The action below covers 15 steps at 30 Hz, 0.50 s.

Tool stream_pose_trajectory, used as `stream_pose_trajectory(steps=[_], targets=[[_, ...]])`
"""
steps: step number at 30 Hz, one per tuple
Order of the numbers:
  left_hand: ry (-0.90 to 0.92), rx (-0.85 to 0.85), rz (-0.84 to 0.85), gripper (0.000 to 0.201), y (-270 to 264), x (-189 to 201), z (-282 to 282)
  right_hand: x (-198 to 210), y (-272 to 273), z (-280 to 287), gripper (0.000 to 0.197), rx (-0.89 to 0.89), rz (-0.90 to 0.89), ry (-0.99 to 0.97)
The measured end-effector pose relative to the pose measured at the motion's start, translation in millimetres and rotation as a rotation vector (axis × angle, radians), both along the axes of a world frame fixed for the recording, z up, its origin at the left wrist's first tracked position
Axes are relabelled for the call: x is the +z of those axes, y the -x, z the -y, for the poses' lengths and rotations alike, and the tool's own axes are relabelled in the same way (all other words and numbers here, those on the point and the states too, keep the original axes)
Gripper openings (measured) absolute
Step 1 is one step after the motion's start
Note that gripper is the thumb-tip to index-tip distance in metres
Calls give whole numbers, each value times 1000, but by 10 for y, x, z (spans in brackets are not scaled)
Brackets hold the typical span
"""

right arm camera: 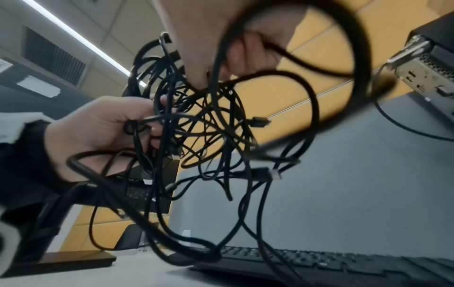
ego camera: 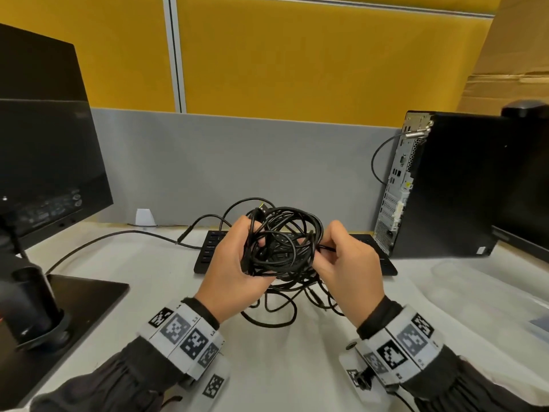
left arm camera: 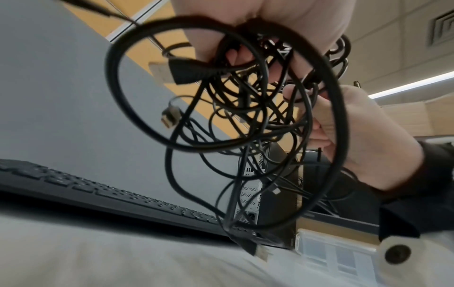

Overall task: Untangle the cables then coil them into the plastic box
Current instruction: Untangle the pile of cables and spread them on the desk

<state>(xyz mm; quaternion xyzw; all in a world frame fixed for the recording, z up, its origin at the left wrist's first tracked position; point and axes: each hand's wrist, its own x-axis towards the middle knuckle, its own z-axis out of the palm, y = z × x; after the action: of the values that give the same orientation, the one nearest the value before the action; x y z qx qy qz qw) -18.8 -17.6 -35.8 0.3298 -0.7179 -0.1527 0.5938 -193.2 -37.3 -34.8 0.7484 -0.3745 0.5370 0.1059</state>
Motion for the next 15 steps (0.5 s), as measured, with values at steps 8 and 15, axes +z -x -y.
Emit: stream_pose_trajectory(steps=[8, 15], targets=[[262, 37, 225, 22, 54, -54, 16, 153, 71, 134, 30, 47, -75, -164], [-37, -28, 578, 58, -191, 21, -3, 46, 200, 172, 20, 37, 47, -13]])
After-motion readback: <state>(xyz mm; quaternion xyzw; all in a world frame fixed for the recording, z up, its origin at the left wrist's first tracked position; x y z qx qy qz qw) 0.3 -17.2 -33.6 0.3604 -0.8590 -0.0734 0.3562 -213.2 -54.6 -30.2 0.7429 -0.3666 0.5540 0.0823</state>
